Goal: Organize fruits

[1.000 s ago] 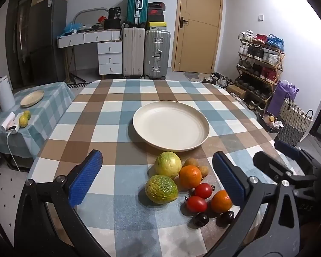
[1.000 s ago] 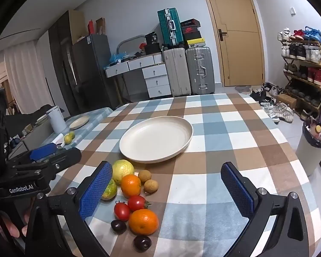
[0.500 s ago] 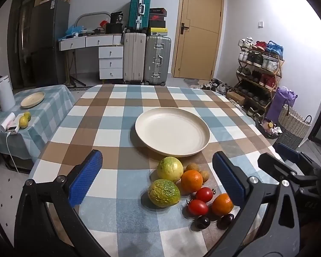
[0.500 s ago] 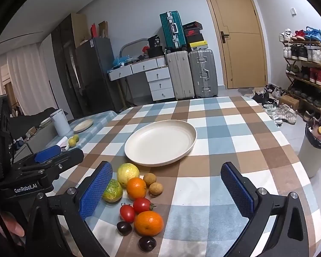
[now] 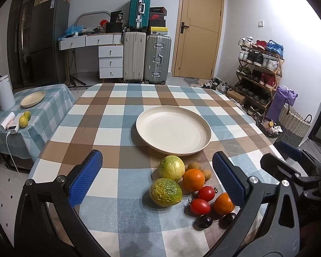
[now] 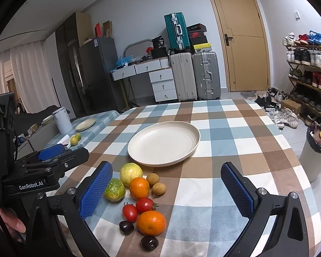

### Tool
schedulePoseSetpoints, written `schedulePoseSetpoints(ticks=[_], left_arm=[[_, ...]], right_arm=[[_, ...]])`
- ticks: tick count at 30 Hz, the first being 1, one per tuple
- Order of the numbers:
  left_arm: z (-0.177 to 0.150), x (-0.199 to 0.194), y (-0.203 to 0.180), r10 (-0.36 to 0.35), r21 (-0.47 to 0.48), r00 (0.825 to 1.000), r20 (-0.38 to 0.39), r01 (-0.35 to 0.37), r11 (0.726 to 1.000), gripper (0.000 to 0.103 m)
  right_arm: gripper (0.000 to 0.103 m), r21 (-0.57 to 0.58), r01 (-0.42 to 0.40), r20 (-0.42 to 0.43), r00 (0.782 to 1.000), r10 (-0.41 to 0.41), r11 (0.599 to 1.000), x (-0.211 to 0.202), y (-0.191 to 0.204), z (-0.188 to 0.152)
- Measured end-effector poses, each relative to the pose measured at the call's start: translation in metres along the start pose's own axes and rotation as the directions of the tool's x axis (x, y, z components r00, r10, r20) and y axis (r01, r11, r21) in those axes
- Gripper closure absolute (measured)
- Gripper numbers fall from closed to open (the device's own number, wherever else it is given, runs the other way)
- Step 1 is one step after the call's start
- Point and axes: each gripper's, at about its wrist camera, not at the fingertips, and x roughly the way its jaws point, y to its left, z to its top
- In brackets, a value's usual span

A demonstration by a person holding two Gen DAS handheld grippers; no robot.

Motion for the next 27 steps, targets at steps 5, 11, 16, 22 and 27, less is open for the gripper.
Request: schedulePoseSetpoints(ticks=[5,11,16,22,27], left_arm=[[0.0003,0.0001,-0.0001,0.002,-0.001,1.0,0.0,-0.002,1.0,0.0],[0.0004,0.0,-0.0005,0.002,0.0,1.0,-0.001,-0.002,1.0,0.0],[-0.0008,0.0006,-0.0011,0.0,0.0,1.0,0.0,0.0,1.0,0.0],[-0.0025,0.0023,-0.0017,-0.002,-0.001,1.0,-0.004,0.002,1.0,0.0],[-0.0026,0.0026,-0.002,-0.002,-0.001,1.0,-0.006,0.002,1.0,0.0]], right_arm=[[0.0,-0.002,-0.003,0.0,1.0,0.003,1.0,-0.0006,0.0004,0.0011],[0.0,-0.004,-0.006,0.003,1.0,0.006,1.0,-0.0006,0.0011,0.0013],[0.0,-0.005,-0.009,0.0,1.0,0.009,1.0,0.0007,0.0015,0.0017],[0.0,-0.005,-0.01,0.0,1.0,0.01,1.0,0.0003,0.0017,0.0019],[0.0,-0.009,-0.016,-0.003,1.0,0.016,1.0,0.0008,0.0032,0.0035]])
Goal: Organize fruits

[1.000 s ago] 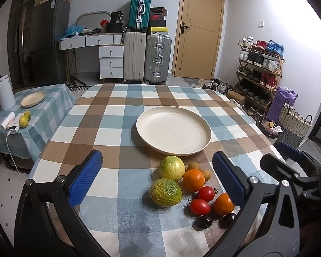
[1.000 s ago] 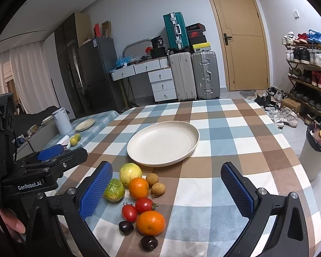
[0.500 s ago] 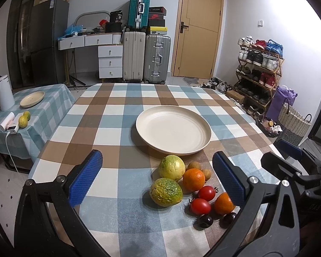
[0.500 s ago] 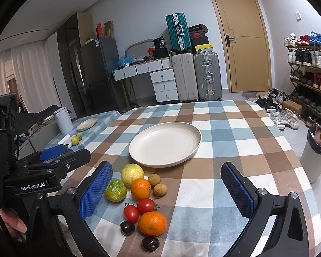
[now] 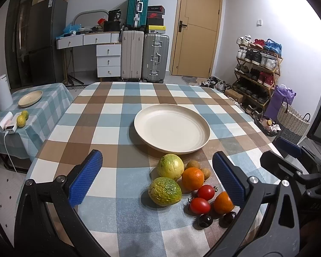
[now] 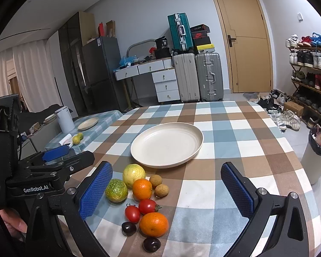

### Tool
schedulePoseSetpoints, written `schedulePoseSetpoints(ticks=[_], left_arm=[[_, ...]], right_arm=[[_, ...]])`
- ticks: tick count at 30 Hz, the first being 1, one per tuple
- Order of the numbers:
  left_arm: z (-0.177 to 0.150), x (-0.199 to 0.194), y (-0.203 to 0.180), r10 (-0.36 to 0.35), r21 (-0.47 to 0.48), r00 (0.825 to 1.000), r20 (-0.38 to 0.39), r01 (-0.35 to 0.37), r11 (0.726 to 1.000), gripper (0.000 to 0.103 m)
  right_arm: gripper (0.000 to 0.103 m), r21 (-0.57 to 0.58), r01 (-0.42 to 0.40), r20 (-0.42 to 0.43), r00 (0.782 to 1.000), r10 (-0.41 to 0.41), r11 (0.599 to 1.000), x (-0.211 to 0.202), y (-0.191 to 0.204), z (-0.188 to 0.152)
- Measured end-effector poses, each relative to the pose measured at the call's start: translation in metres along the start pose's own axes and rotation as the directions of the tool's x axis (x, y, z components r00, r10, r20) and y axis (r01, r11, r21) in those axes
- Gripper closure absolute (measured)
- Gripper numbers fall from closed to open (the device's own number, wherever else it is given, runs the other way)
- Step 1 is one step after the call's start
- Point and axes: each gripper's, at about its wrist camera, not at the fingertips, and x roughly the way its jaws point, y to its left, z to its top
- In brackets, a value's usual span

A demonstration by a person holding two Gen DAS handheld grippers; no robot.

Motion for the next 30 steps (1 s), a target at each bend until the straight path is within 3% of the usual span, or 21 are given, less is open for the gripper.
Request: schedulePoseSetpoints(ticks=[17,30], left_arm=[[-0.011,0.009,-0.003,-0.001,0.003,1.0,-0.012,0.002,1.0,0.0],[-0.02,0.021,0.001,-0.042,-0.023,0.998,-0.053,0.041,0.999,0.0]], right_arm=[[0.0,0.013,-0.022,0.001,1.0,0.022,1.0,-0.001,0.002,0.002],[0.0,0.021,-0.016,-0.011,1.0,0.016,1.0,0.003,-0.002,0.0]])
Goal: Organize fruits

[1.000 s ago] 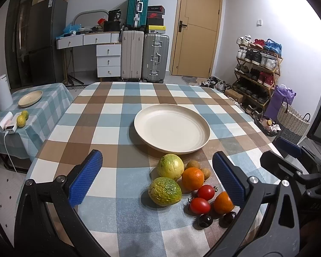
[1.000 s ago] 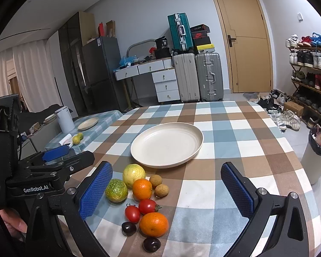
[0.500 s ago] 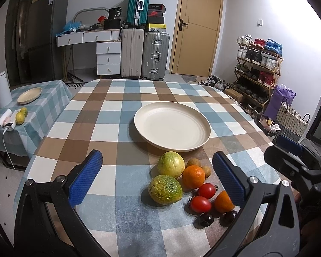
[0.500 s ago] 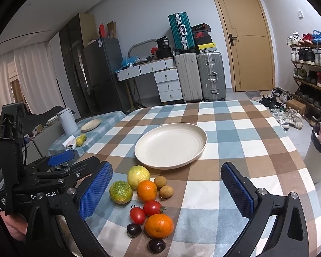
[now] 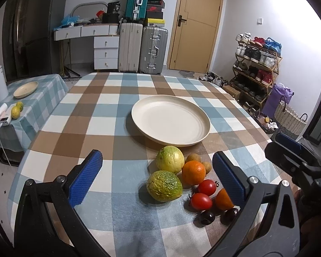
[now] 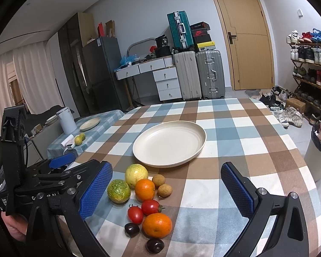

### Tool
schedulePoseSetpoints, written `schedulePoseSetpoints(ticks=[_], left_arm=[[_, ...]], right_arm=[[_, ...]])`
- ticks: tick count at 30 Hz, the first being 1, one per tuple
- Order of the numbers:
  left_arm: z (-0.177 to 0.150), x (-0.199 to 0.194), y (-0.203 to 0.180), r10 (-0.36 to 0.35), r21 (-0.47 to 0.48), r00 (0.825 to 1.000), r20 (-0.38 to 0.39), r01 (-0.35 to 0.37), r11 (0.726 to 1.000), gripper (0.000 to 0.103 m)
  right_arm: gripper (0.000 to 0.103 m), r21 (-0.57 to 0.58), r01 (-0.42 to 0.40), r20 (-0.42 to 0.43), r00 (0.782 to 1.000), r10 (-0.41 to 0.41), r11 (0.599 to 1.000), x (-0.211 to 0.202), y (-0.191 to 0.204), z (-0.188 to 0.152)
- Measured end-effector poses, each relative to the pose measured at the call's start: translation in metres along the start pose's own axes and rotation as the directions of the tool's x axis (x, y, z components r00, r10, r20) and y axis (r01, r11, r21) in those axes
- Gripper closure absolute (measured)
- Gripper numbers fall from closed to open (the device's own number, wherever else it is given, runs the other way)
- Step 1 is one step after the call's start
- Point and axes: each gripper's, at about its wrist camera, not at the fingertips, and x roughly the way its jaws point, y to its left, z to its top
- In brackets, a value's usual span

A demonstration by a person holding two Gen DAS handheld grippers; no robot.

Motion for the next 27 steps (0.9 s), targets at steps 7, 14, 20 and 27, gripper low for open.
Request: schedulePoseSetpoints(ticks=[7,14,20,27], left_arm=[[-0.008,0.022,0.011,-0.066,-0.056,0.994,-0.085,0.061,0.997,0.001],[-0.015,0.049,0.03,-0.153,-0.118,0.975,-0.162,0.134,0.984,0.006],[-0.019,0.068,0.038,-0.221,-0.163,0.955,-0.198,0.19,0.968,0.013],[-0.022,0.088,0.041,-0.302,-0.197,0.921,-0.245,0.258,0.946,0.03]], right_arm=[[0.0,0.008,0.01,-0.024,1.0,-0.009,1.0,0.01,-0.007,-0.003],[0.0,0.013,0.019,-0.052,0.998,-0.019,1.0,0.025,-0.013,-0.006],[0.0,0.02,0.02,-0.072,0.997,-0.018,1.0,0.037,-0.015,-0.007],[0.0,0.016,0.014,-0.092,0.996,-0.013,1.0,0.049,-0.013,-0.008]])
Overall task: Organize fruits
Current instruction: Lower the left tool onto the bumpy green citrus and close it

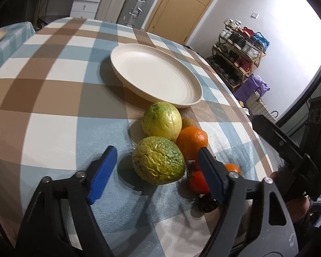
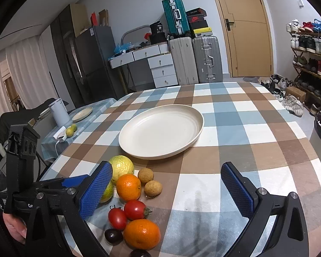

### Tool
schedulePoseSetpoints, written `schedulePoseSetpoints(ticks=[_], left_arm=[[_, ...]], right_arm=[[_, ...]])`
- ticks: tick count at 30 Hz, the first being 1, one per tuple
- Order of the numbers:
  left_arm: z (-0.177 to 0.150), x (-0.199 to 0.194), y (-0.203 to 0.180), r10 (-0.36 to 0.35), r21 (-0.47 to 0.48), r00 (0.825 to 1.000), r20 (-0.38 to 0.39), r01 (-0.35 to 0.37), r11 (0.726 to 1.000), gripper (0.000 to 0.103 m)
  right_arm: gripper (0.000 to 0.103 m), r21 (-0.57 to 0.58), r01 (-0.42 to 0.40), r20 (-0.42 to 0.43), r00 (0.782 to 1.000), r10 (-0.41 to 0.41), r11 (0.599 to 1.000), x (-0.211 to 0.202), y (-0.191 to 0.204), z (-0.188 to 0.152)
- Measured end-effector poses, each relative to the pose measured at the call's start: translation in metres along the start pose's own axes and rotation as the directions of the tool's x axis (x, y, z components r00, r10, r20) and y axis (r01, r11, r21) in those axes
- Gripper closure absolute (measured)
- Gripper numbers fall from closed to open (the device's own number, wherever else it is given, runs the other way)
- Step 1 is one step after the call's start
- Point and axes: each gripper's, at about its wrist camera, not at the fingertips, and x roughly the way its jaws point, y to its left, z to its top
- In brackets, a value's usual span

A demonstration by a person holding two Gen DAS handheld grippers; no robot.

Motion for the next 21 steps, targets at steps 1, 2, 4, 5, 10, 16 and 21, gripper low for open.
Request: schedulePoseSetpoints(ticks=[1,2,4,5,10,16,21], left_arm=[[0.0,0.001,0.001,-0.006,0.001,1.0,-0.004,0.006,1.0,0.03],[0.001,0.003,0.001,-0.011,0.0,1.0,-0.006,0.011,1.0,0.031],[0.003,0.005,0.003,-0.025,-0.001,1.0,-0.005,0.025,1.0,0.033],[0.005,0.006,0.003,-0.032,-0.001,0.999,-0.006,0.032,0.999,0.037],[0.006,0.012,0.007,-0.077,-0.015,0.996,-0.037,0.077,0.997,0.056],[0.01,0.008,0.009,-0.115,-0.008,0.993,-0.021,0.115,0.993,0.058],[0.012,-0.002,0.017,-0.122,0.003,0.993,-0.005,0.122,0.993,0.058]], right_arm=[[0.0,0.002,-0.012,0.003,1.0,0.012,1.0,0.001,0.0,0.0],[0.0,0.003,-0.028,0.005,1.0,0.028,1.0,0.0,0.0,0.001],[0.0,0.0,-0.059,0.007,0.998,0.059,0.998,0.001,0.002,0.002],[0.0,-0.004,-0.062,0.006,0.998,0.062,0.998,0.002,0.003,0.002],[0.0,-0.01,-0.067,-0.005,0.998,0.067,0.998,0.007,0.007,0.005],[0.0,0.001,-0.077,-0.042,0.996,0.077,0.997,0.016,0.007,0.009],[0.0,0.022,-0.118,-0.098,0.988,0.119,0.993,0.03,0.011,0.019]])
